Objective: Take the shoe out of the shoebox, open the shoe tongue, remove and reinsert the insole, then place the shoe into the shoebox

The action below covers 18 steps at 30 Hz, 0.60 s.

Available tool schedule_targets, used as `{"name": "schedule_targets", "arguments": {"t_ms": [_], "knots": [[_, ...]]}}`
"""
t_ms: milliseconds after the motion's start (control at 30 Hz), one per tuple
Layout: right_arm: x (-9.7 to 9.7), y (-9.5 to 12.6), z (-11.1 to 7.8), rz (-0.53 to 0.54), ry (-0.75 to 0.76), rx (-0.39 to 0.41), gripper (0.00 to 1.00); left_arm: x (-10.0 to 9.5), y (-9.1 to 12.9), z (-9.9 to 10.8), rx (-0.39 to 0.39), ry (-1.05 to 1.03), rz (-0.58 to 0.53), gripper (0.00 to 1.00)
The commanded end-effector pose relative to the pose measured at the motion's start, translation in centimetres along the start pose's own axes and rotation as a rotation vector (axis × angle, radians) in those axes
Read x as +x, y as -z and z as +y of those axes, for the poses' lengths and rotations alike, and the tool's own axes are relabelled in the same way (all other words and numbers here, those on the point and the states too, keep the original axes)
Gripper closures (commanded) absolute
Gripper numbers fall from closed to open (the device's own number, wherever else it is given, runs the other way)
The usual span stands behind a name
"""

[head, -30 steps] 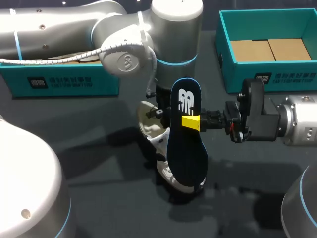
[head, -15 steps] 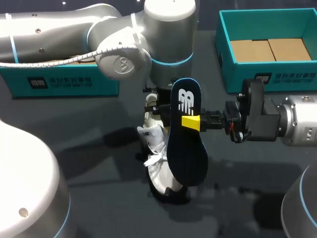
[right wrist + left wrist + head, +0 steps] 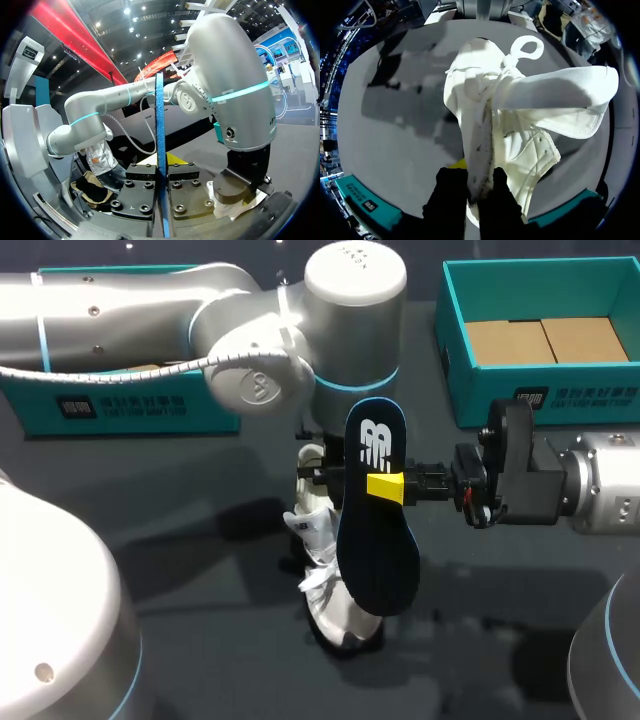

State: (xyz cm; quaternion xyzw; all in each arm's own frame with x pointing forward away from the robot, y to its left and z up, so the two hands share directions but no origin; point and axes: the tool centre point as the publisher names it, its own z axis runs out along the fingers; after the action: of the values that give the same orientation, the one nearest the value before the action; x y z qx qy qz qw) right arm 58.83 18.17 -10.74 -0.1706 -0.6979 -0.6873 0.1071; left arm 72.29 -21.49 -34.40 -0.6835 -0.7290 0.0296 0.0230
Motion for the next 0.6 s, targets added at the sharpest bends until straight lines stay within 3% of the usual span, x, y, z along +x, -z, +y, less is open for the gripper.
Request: {"name": "schedule_targets", "arguments": {"t_ms": [33,600], "knots": [[0.1,-0.1,-0.2,-0.004,0.000,0.000,1.00,-0.5,-0.6,0.0,0.003,-0.010,0.012,1.00],[0.1,-0.1,-0.2,-0.004,0.000,0.000,1.00,-2.0,-2.6,-0.3,0.013,-0.031,0.047,1.00]]}}
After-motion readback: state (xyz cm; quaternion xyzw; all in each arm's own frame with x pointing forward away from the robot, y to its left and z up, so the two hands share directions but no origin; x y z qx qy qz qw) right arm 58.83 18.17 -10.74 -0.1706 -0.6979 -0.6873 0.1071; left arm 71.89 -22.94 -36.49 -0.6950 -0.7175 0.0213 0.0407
